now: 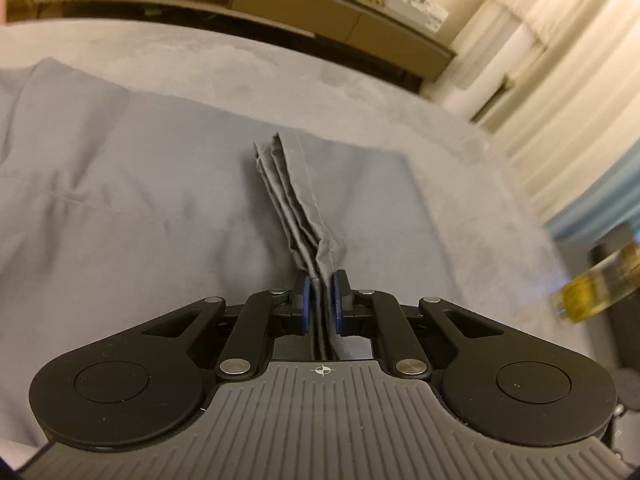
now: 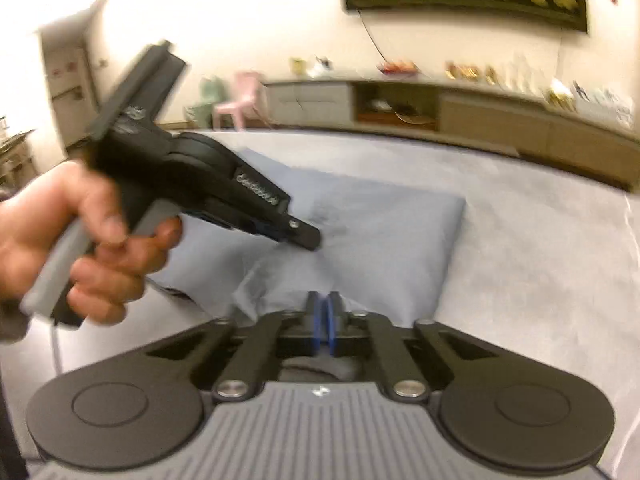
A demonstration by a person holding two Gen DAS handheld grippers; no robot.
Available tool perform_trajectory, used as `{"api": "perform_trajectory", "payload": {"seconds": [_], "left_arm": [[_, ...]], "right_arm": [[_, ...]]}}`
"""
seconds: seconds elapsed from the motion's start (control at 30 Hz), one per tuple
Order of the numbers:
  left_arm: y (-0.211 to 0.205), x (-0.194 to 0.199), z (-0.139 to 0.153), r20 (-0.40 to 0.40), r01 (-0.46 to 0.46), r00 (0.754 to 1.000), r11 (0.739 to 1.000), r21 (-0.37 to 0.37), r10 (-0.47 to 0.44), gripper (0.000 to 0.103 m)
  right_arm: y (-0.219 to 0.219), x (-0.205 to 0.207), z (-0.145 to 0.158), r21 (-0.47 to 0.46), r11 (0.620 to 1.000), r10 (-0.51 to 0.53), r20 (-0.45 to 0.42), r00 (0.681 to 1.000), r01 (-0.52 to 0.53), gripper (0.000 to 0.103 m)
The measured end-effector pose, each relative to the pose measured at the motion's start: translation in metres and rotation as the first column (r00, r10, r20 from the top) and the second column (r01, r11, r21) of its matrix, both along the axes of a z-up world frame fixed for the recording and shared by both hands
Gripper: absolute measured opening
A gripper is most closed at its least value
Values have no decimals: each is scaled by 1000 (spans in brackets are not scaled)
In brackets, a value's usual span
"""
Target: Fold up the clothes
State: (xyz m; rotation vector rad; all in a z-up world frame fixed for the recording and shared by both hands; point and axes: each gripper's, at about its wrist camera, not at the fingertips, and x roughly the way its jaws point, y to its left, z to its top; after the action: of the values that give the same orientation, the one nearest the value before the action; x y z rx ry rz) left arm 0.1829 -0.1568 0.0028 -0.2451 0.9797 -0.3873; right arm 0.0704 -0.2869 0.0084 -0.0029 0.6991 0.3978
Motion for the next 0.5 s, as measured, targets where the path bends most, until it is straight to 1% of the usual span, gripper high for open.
{"api": "perform_trajectory", "payload": {"seconds": [0.07,0.1,0.13,0.17,0.2,0.3,0.33,0.37,0.4,0.43,0.47,0.5], "left_arm": [[-6,2,-3,13,-9,1000,999,31,9,0],[-7,3,-2,28,-7,1000,999,48,6,0],[-10,5,0,43,-5,999,998,67,2,0],[-10,7,3,58,-3,998,997,81,-1,0],[-7,8,6,74,-3,997,996,90,-3,0],[-6,12,14,118,7,993,997,81,-17,0],[-7,14,17,126,16,992,997,74,-26,0],[-9,16,18,129,31,991,997,67,-39,0],[-12,17,18,130,42,990,996,74,-52,0],[-14,17,17,129,52,990,994,94,-63,0],[-17,17,13,124,58,990,991,121,-73,0],[-18,16,7,117,58,990,987,152,-76,0]], "right_arm": [[12,5,-10,-81,996,20,-41,999,-23,5],[14,0,-13,-100,994,41,-57,998,-46,8],[12,-3,-12,-84,993,78,-78,994,-84,13],[9,-6,-12,-64,990,116,-99,988,-123,14],[4,-13,-6,-40,989,138,-85,987,-142,14],[-28,-22,15,128,988,88,-13,996,-85,14],[-41,-15,23,179,983,43,12,999,-45,14],[-49,-11,27,220,975,-23,27,999,17,15],[-57,-7,26,246,966,-92,25,995,84,17],[-60,-4,23,249,957,-160,16,987,151,17],[-57,0,16,225,954,-206,4,979,200,17],[-51,5,9,188,960,-207,-19,978,207,17]]}}
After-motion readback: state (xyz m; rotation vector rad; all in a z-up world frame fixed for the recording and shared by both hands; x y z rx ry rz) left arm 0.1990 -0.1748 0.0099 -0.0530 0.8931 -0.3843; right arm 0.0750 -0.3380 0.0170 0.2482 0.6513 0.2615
